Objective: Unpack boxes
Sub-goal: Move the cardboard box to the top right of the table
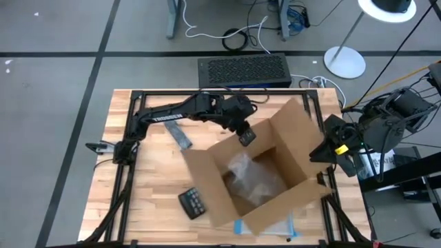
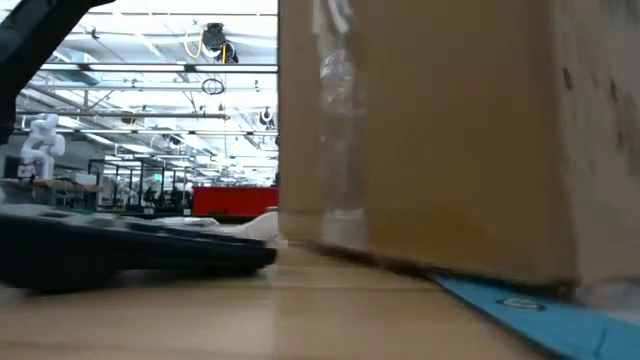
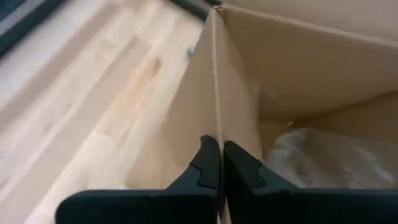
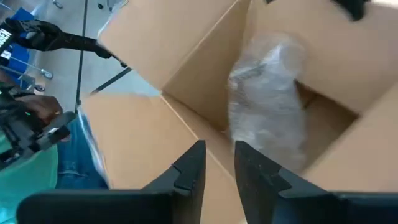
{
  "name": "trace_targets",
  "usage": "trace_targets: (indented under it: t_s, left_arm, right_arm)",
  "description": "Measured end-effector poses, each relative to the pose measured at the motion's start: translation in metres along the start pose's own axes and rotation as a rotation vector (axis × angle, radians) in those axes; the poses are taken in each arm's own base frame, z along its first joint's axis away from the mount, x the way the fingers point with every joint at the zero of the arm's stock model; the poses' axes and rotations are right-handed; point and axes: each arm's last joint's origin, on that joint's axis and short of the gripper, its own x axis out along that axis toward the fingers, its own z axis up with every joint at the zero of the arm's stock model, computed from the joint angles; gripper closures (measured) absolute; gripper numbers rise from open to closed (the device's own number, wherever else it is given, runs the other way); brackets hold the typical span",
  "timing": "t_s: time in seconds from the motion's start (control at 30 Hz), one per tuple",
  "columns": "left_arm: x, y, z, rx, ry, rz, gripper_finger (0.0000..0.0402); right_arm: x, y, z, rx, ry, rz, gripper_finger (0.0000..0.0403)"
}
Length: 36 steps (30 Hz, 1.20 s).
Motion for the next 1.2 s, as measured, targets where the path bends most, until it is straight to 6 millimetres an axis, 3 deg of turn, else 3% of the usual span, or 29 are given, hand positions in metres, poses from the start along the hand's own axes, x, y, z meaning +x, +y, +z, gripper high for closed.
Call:
trace_targets:
  t_s: [0.23,0.8,1.0,1.2]
  left_arm:
    - [-0.029,0.001,0.016,-0.045,-0.139,-0.065,0.04]
    - [-0.118,0.034,0.03,-0.074,-0.309,-0.01,0.0401]
    - [-0.124,0.059,0.036,-0.099,-0.309,0.056,0.0401]
    - [-0.112,0.084,0.054,-0.168,-0.397,0.082,0.0401]
  right_arm:
    - [0.0,0.0,0.0,0.0,0.001,-0.001,0.0328]
    - [-0.011,0.006,0.004,-0.034,-0.07,0.134,0.0328]
    - [-0.014,0.008,0.006,-0.06,-0.122,0.152,0.0328]
    - [-0.018,0.02,0.009,-0.113,-0.182,0.259,0.0328]
